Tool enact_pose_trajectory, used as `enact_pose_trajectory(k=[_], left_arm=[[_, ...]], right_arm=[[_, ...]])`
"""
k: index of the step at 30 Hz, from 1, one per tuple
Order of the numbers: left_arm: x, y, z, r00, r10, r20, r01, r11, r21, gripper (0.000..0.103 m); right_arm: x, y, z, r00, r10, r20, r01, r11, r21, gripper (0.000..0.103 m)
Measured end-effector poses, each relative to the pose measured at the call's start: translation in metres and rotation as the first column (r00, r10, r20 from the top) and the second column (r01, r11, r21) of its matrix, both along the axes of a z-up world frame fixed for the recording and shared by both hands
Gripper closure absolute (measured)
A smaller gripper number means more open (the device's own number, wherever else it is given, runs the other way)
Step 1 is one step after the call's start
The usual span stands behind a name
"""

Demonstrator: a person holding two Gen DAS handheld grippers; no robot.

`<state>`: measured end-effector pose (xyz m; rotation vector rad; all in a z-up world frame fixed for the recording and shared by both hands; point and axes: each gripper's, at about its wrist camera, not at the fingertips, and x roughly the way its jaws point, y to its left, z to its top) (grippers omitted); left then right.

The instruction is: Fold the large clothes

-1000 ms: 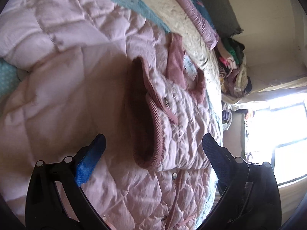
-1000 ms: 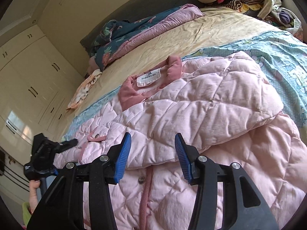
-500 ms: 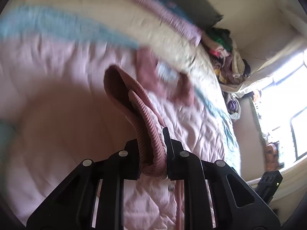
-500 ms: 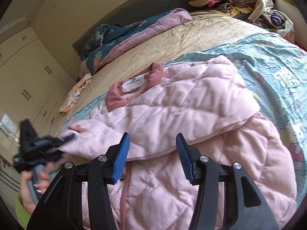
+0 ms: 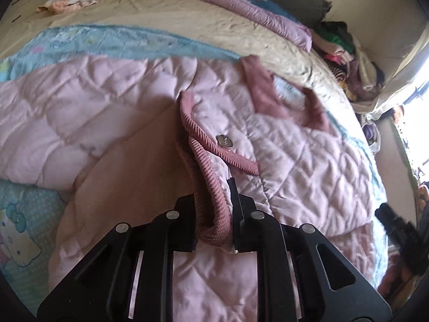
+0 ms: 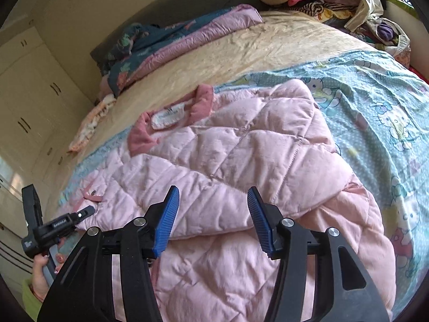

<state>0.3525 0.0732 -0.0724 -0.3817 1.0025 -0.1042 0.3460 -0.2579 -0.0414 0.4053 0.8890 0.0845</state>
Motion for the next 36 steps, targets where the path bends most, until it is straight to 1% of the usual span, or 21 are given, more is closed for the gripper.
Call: enact_pose_trajectory(k=[2,4,6,9,11,14,16,18,19,20,21,22,23,25,26,28,32,36], left_arm=[[0.000,0.000,-0.005,1.000,0.000,-0.009,0.000,1.000,0.006,0.092],[0.000,0.001,-0.008,1.000,0.002,-0.014,-0.002,1.000,0.005,0.092],[0.000,0.001,-0.009,1.000,0.000,-0.014,0.000,1.000,0.007,0.091],[-0.001,-0.002,-0.008,1.000,-0.009,-0.018,0.010,1.000,0.016,0.088],[-0.004,-0.004,-0.004,1.000,-0.018,-0.019,0.018,0.999,0.030,0.087],[-0.010,-0.006,0.004,1.000,-0.022,0.000,0.022,0.997,0.074,0.081],[-0.015,-0.003,0.011,1.000,-0.022,0.009,0.021,0.997,0.074,0.070],[-0.018,-0.002,0.016,1.000,-0.027,0.013,0.026,0.997,0.068,0.060],[-0.021,0.000,0.020,0.999,-0.034,0.010,0.034,0.998,0.053,0.056],[-0.023,0.001,0.023,0.999,-0.036,0.010,0.035,0.998,0.042,0.053],[-0.025,0.002,0.025,0.999,-0.034,0.013,0.033,0.999,0.041,0.044],[-0.028,0.004,0.029,0.999,-0.030,0.018,0.029,0.999,0.046,0.036],[-0.030,0.004,0.030,0.999,-0.026,0.021,0.025,0.999,0.047,0.033],[-0.034,0.008,0.034,1.000,-0.016,0.024,0.015,0.999,0.040,0.020],[-0.037,0.011,0.036,1.000,-0.010,0.027,0.009,0.999,0.034,0.018],[-0.040,0.014,0.040,1.000,0.002,0.029,-0.003,0.999,0.038,0.010],[-0.047,0.024,0.045,0.999,0.023,0.035,-0.025,0.999,0.042,0.009],[-0.055,0.035,0.050,0.998,0.045,0.044,-0.048,0.997,0.062,0.009]], right_arm=[[0.008,-0.003,-0.006,0.999,-0.014,-0.030,0.014,1.000,-0.001,0.046],[0.017,-0.008,-0.021,0.994,-0.044,-0.098,0.042,0.999,-0.022,0.046],[0.024,-0.012,-0.039,0.987,-0.045,-0.153,0.044,0.999,-0.007,0.046],[0.027,-0.012,-0.053,0.983,-0.057,-0.177,0.057,0.998,-0.006,0.046],[0.025,-0.009,-0.050,0.983,-0.070,-0.169,0.070,0.998,-0.008,0.045],[0.017,-0.003,-0.039,0.989,-0.047,-0.142,0.050,0.999,0.014,0.039],[0.010,0.002,-0.031,0.993,-0.035,-0.111,0.039,0.999,0.030,0.036],[0.002,0.009,-0.023,0.996,-0.025,-0.086,0.030,0.998,0.048,0.028],[0.000,0.012,-0.020,0.997,-0.021,-0.077,0.025,0.998,0.053,0.026],[-0.001,0.015,-0.018,0.997,-0.018,-0.071,0.022,0.998,0.056,0.021],[-0.004,0.019,-0.014,0.998,-0.015,-0.062,0.018,0.998,0.056,0.018],[-0.006,0.021,-0.011,0.998,-0.014,-0.057,0.018,0.998,0.054,0.017],[-0.008,0.025,-0.009,0.999,-0.013,-0.052,0.015,0.998,0.053,0.017],[-0.011,0.032,-0.003,0.999,-0.008,-0.042,0.010,0.998,0.056,0.016],[-0.011,0.035,-0.001,0.999,-0.004,-0.040,0.007,0.998,0.057,0.016],[-0.014,0.043,0.005,0.999,0.006,-0.032,-0.004,0.999,0.054,0.016],[-0.019,0.060,0.014,1.000,0.023,-0.005,-0.022,0.999,0.046,0.016],[-0.021,0.077,0.022,0.999,0.043,0.013,-0.043,0.998,0.038,0.016]])
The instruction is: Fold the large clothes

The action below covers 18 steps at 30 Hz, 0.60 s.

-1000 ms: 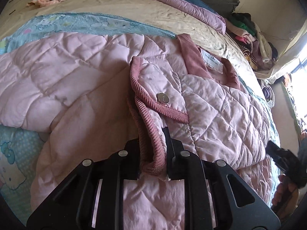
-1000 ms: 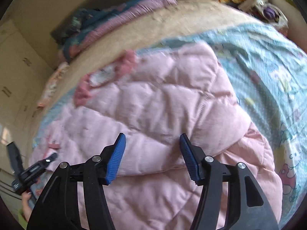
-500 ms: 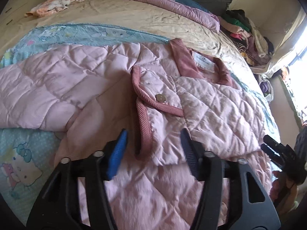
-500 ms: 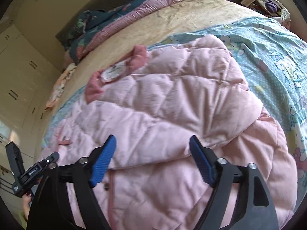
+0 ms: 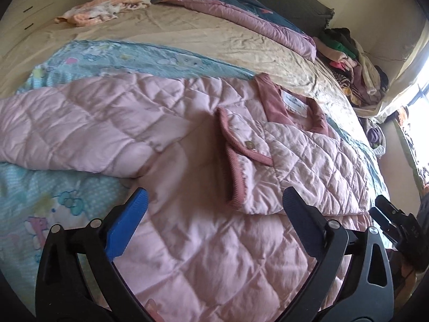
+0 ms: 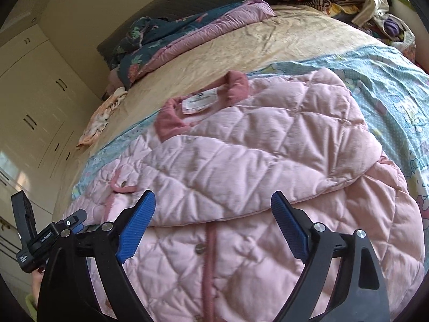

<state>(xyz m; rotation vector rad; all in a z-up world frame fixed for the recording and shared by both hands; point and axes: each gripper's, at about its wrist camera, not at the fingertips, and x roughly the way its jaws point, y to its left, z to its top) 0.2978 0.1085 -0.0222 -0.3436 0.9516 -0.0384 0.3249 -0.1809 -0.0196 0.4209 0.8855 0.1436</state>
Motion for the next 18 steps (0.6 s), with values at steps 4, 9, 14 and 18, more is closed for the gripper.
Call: enact_pose_trajectory(k=[4,9,14,18], left_arm=[[-0.005,0.011,0.001,1.000,0.011,-0.005,-0.011,1.000,0.015,0.009],[-0.014,0.026,0.006,0.999,0.040,0.008,-0.040,0.999,0.036,0.009],[-0.025,0.043,0.008,0.998,0.067,0.012,-0.067,0.996,0.055,0.009],[-0.035,0.060,0.010,0.996,0.092,0.018,-0.093,0.994,0.052,0.009]], right_arm=[[0.000,0.020,0.010,0.999,0.033,0.019,-0.032,0.999,-0.029,0.016],[-0.003,0.048,0.022,0.996,0.076,0.053,-0.074,0.996,-0.041,0.016],[-0.006,0.074,0.030,0.991,0.112,0.070,-0.110,0.993,-0.044,0.016],[-0.007,0.099,0.035,0.985,0.153,0.080,-0.150,0.988,-0.045,0.016]])
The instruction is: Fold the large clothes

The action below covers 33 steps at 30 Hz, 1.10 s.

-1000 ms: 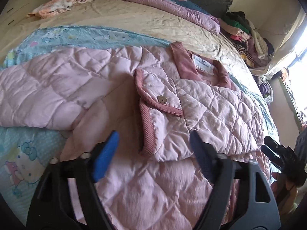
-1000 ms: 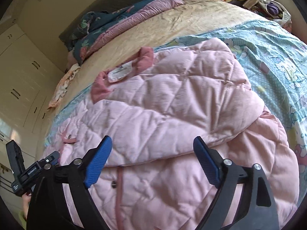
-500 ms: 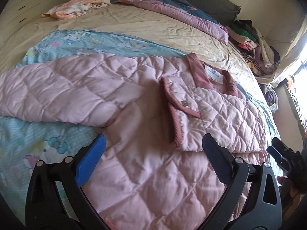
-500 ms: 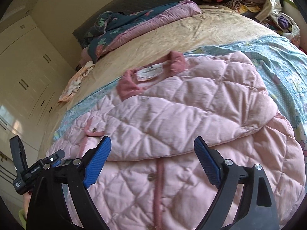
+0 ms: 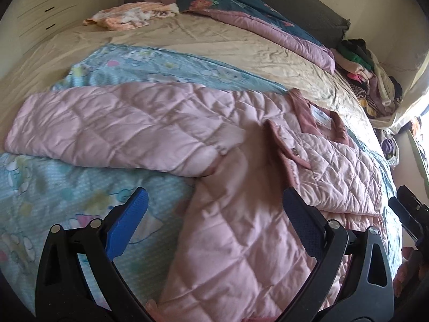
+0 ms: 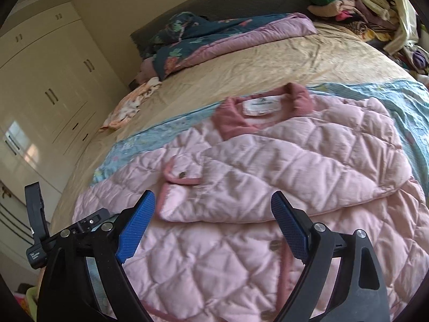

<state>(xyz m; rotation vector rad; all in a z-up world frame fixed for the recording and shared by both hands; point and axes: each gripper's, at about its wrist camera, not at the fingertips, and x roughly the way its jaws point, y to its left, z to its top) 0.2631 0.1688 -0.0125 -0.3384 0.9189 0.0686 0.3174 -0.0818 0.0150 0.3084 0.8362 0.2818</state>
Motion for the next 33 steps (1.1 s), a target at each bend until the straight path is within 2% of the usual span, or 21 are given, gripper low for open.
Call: enact_pose_trajectory(k=[13,24,27,33], left_arm=[[-0.021,0.050,-0.002,0.996,0.089,0.007,-0.088,0.996,-0.017,0.009],[-0.033,0.094,-0.012,0.983,0.184,0.004,-0.183,0.982,-0.053,0.009],[-0.035,0.105,-0.015,0.978,0.210,0.001,-0.209,0.976,-0.062,0.009],[-0.039,0.128,-0.024,0.966,0.259,-0.005,-0.259,0.963,-0.082,0.009]], right_arm=[[-0.006,0.079,0.012,0.990,0.142,0.022,-0.141,0.990,-0.020,0.016],[-0.012,0.133,0.012,0.969,0.246,0.018,-0.245,0.969,-0.026,0.015],[-0.013,0.147,0.012,0.964,0.266,0.020,-0.266,0.964,-0.031,0.009],[-0.014,0.173,0.005,0.950,0.313,0.009,-0.312,0.949,-0.049,0.008]])
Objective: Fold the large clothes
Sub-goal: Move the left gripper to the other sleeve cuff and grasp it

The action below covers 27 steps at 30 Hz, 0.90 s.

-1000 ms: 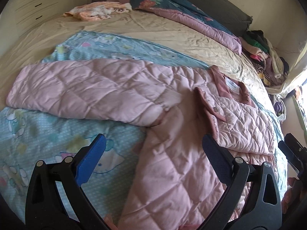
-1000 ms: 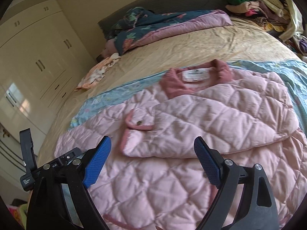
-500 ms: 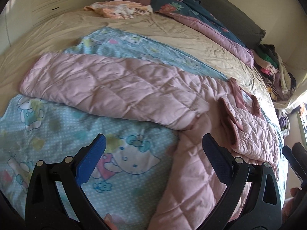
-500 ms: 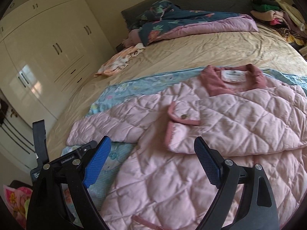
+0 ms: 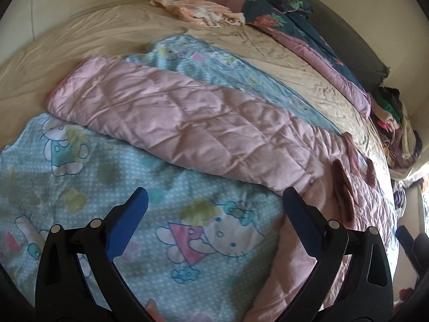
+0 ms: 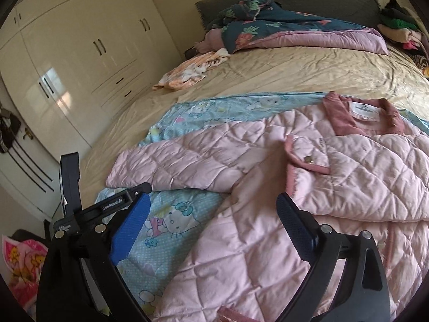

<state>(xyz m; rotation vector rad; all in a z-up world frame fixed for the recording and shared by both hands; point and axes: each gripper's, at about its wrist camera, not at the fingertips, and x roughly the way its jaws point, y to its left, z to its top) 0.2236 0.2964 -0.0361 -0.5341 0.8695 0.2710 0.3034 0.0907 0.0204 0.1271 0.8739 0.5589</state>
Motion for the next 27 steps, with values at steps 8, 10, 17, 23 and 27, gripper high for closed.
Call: enact_pose_trajectory(k=[8,10,17,23,27], left_arm=[[-0.006,0.030,-0.016,0.997,0.073,-0.009,-0.074,0.997,-0.034,0.009],[-0.008,0.039,-0.021,0.996,0.093,-0.009,-0.094,0.994,-0.049,0.009],[-0.008,0.067,-0.038,0.986,0.168,0.004,-0.165,0.976,-0.144,0.009],[-0.005,0.091,-0.055,0.973,0.231,0.021,-0.219,0.942,-0.254,0.014],[-0.001,0.102,-0.064,0.965,0.261,0.020,-0.244,0.926,-0.290,0.031]], right_arm=[[-0.001,0.027,-0.017,0.998,0.050,-0.022,-0.051,0.998,-0.026,0.008],[-0.001,0.030,-0.021,0.998,0.053,-0.030,-0.053,0.998,-0.027,0.008],[0.001,0.031,-0.032,0.997,0.052,-0.049,-0.053,0.998,-0.031,0.008],[0.003,0.027,-0.035,0.997,0.042,-0.058,-0.043,0.999,-0.029,0.008],[0.005,0.026,-0.038,0.997,0.040,-0.065,-0.041,0.999,-0.021,0.008]])
